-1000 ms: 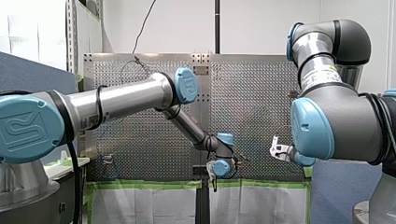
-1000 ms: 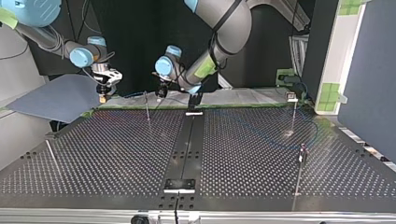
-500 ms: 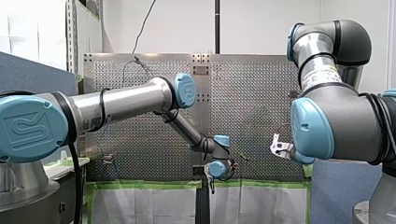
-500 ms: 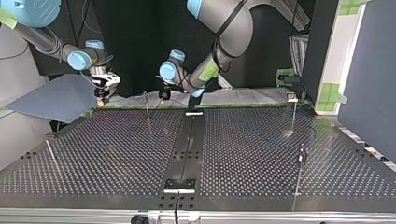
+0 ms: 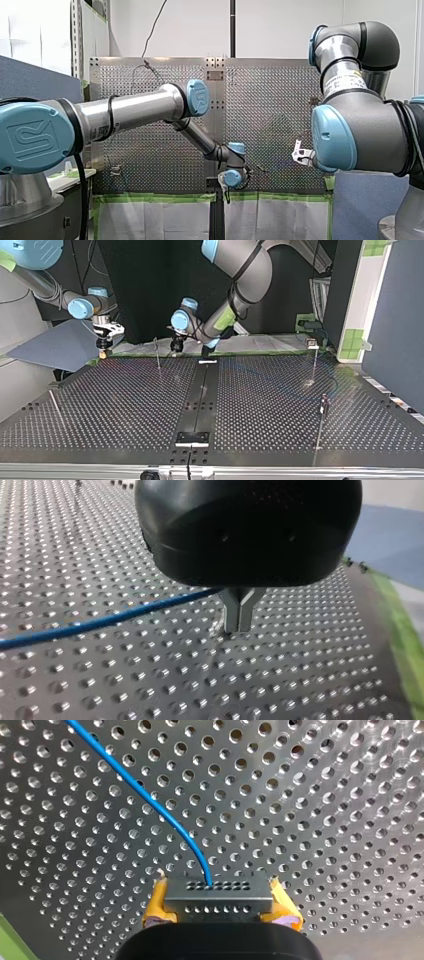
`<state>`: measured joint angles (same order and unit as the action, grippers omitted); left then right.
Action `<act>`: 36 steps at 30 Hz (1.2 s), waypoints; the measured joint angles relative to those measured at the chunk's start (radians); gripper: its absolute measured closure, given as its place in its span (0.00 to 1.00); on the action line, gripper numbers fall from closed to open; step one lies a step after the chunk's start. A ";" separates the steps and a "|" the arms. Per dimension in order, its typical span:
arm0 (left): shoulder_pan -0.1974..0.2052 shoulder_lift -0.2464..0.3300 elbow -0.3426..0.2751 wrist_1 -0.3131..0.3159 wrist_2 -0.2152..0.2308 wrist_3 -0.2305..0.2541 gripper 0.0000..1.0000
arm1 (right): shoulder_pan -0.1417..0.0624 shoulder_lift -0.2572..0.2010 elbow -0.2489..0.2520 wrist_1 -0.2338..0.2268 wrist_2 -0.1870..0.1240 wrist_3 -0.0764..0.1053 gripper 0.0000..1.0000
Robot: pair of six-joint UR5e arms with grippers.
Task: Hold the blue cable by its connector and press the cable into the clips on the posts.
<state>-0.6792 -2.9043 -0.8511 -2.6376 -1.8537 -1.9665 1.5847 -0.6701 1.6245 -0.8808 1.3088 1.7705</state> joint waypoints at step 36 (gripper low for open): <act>0.014 0.000 0.052 -0.009 -0.102 0.061 1.00 | 0.011 0.167 -0.231 0.103 -0.040 -0.002 1.00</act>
<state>-0.6657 -2.9042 -0.7990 -2.6462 -1.9556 -1.9052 1.5962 -0.5034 1.3930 -0.7783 1.2691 1.7684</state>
